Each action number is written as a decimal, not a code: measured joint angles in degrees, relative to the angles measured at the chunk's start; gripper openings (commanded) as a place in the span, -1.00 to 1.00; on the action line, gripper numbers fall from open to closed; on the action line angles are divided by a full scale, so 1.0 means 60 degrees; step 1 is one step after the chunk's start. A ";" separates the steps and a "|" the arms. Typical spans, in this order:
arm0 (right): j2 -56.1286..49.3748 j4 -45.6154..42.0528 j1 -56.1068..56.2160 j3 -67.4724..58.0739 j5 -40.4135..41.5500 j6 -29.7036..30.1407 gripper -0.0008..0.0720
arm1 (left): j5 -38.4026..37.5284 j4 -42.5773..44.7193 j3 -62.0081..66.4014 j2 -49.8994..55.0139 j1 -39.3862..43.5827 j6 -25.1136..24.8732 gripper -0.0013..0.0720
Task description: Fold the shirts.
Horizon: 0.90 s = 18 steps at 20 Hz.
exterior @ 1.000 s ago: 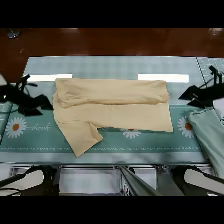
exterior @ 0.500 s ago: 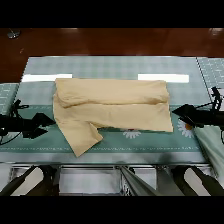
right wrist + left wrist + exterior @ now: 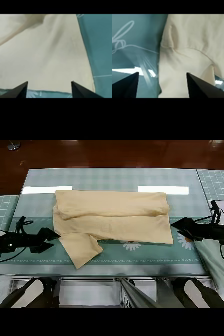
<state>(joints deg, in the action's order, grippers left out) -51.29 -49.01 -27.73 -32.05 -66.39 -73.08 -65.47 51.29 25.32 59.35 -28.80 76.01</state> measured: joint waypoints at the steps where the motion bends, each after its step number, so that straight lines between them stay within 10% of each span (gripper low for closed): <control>1: 0.0000 0.0000 0.0000 0.0004 -0.0011 0.0000 0.74 | 0.0153 -0.0244 -0.0149 0.0000 0.0219 -0.0069 0.94; 5: 0.0000 -0.0036 -0.0091 -0.0007 0.0117 -0.0157 0.74 | 0.1056 -0.1195 -0.0452 0.0040 0.1399 -0.0568 0.93; 6: 0.0000 -0.0157 -0.0215 -0.0018 0.0178 -0.0302 0.74 | 0.1228 -0.1315 -0.0437 0.0073 0.1708 -0.0627 0.59; 8: 0.0000 -0.0783 -0.0521 -0.0018 0.0197 -0.0648 0.74 | 0.1242 -0.1224 -0.0280 0.0109 0.2113 -0.0732 -0.81; 18: -0.0721 -0.2280 -0.0922 0.0820 -0.0474 -0.1650 0.74 | -0.0441 -0.1457 0.1271 0.0117 0.2535 -0.1501 -0.87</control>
<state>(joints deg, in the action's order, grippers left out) -55.61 -62.70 -33.26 -27.14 -69.23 -82.98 -68.12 42.54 32.95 60.05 -13.58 67.00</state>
